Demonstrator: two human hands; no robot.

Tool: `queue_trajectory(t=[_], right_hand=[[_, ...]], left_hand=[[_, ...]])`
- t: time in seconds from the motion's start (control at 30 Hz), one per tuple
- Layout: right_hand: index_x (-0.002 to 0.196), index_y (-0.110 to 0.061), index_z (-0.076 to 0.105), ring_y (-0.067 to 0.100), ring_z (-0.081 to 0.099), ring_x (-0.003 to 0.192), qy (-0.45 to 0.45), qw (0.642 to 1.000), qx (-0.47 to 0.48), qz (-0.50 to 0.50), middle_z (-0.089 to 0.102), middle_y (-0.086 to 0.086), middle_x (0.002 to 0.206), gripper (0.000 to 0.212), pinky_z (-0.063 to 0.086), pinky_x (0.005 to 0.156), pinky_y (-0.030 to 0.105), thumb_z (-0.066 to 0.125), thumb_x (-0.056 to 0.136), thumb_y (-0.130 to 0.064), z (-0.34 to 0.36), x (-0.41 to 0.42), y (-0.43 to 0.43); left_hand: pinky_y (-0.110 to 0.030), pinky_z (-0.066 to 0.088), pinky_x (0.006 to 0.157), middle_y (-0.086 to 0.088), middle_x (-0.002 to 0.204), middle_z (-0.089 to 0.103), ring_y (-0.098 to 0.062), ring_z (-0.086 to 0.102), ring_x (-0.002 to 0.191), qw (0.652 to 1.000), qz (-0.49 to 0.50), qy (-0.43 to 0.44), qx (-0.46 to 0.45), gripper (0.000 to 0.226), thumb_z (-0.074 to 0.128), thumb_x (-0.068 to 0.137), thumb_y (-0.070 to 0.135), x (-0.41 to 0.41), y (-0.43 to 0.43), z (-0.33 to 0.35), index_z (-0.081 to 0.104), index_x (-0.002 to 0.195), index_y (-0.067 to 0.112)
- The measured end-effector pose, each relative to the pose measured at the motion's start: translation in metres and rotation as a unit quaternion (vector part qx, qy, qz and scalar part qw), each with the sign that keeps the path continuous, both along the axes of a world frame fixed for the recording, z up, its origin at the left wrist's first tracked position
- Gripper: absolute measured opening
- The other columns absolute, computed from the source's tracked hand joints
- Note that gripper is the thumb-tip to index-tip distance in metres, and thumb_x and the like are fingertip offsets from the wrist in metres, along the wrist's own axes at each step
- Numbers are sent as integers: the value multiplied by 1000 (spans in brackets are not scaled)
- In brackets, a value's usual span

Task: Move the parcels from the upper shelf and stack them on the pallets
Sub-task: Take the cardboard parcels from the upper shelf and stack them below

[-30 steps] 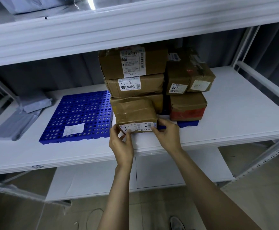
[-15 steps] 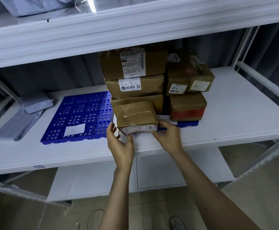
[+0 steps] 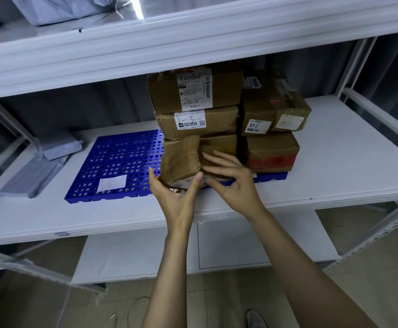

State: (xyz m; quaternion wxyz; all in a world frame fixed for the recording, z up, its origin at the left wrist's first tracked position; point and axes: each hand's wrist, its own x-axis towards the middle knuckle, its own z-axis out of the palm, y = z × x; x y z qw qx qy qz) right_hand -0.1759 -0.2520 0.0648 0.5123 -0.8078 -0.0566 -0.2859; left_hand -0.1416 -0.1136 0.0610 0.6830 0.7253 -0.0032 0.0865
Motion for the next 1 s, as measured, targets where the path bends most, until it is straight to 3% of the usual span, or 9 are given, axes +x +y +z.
queue_trajectory(t=[0.1,0.17,0.27,0.33,0.43,0.53,0.63,0.77,1.0], right_hand=[[117,-14,68,8,43,133,-6,999,-5,46,58,-3,134,41,38,110,32,73,78,0,16,-1,6],[123,-13,64,8,40,136,-7,999,10,50,51,-1,142,51,40,110,38,75,76,2,22,-4,8],[139,-17,49,8,30,142,-4,999,53,12,30,-3,155,77,38,112,36,81,71,-4,24,-6,5],[148,-23,34,7,24,144,34,997,76,0,22,-7,158,95,35,114,34,85,68,-10,22,-2,1],[150,-33,23,6,28,141,134,987,82,17,29,-11,154,106,33,115,42,86,66,-14,16,4,-8],[144,-29,34,7,40,132,152,986,65,13,43,-8,143,96,39,110,44,86,65,-15,13,10,-17],[140,-25,41,13,41,130,121,992,-2,-17,45,-3,141,88,39,110,44,86,65,-15,15,16,-20],[149,-26,24,14,33,135,151,986,-71,-9,37,-1,147,100,30,112,32,83,69,-11,22,26,-26],[151,-23,21,12,21,144,147,985,-88,-6,21,-2,157,101,21,116,28,81,71,-8,22,40,-18]], left_hand=[[-28,35,107,-4,149,26,-17,35,135,998,5,54,-24,132,71,43,72,2,-3,10,16,151,20],[-38,41,106,-5,145,32,-20,41,130,995,6,88,-42,126,70,43,73,7,-1,15,22,149,24],[-49,52,94,-9,134,53,-25,56,117,977,-41,165,-128,86,59,66,69,8,4,23,43,138,23],[-51,54,90,-14,122,62,-30,62,109,937,-93,230,-245,63,47,83,63,5,5,29,56,127,18],[-56,51,92,-22,113,65,-40,66,100,882,-147,304,-328,73,42,80,72,6,8,26,61,120,13],[-55,48,96,-27,115,62,-46,64,101,859,-172,364,-317,86,37,78,79,10,10,15,59,119,8],[-53,50,95,-26,116,62,-43,65,103,887,-116,359,-267,81,38,84,74,16,8,5,57,121,4],[-40,54,89,-11,121,64,-25,64,105,958,-40,226,-172,53,45,92,59,23,10,6,55,125,19],[-35,50,91,5,104,66,-13,62,102,978,-78,186,-45,38,62,85,51,34,7,1,60,106,20]])
